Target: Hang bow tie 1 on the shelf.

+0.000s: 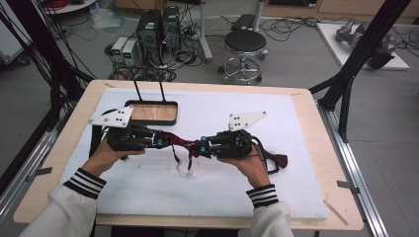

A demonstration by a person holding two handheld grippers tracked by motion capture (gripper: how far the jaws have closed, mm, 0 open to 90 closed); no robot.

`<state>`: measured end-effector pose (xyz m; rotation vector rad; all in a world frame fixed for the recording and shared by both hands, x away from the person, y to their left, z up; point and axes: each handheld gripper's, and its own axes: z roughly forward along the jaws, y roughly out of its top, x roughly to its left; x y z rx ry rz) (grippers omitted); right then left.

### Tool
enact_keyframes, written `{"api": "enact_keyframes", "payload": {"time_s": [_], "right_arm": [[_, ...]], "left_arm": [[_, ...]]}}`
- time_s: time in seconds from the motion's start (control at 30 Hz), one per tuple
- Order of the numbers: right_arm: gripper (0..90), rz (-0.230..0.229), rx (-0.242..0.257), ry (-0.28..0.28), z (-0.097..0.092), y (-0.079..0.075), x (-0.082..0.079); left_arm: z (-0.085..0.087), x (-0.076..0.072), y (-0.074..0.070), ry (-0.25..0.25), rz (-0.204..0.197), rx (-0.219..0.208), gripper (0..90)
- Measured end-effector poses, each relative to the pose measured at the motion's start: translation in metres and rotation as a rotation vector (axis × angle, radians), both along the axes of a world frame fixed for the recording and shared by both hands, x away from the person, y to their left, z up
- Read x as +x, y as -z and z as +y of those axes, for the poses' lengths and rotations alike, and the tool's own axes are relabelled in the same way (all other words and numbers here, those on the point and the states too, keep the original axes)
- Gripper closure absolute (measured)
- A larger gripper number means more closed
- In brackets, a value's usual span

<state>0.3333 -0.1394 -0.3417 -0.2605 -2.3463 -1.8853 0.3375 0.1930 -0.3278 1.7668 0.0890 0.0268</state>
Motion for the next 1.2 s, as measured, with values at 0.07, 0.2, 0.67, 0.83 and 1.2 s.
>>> {"api": "enact_keyframes", "payload": {"time_s": [0.07, 0.2, 0.67, 0.83, 1.2], "right_arm": [[67.5, -0.010, -0.005, 0.014, 0.002, 0.000, -0.001], [36.7, -0.029, -0.025, 0.062, 0.007, 0.001, -0.003], [0.8, -0.046, -0.042, 0.280, -0.008, -0.001, -0.008], [0.8, -0.054, -0.013, 0.330, -0.023, 0.002, -0.012], [0.7, -0.081, -0.019, 0.428, -0.040, 0.003, -0.028]], "left_arm": [[0.001, 0.000, 0.000, -0.005, -0.001, -0.002, 87.4], [0.003, 0.000, -0.001, -0.027, -0.005, 0.000, 87.4], [0.022, -0.002, -0.007, -0.169, -0.050, 0.000, 87.4], [0.033, -0.003, -0.011, -0.224, -0.065, -0.010, 87.3], [0.060, -0.004, -0.023, -0.352, -0.098, -0.037, 87.3]]}}
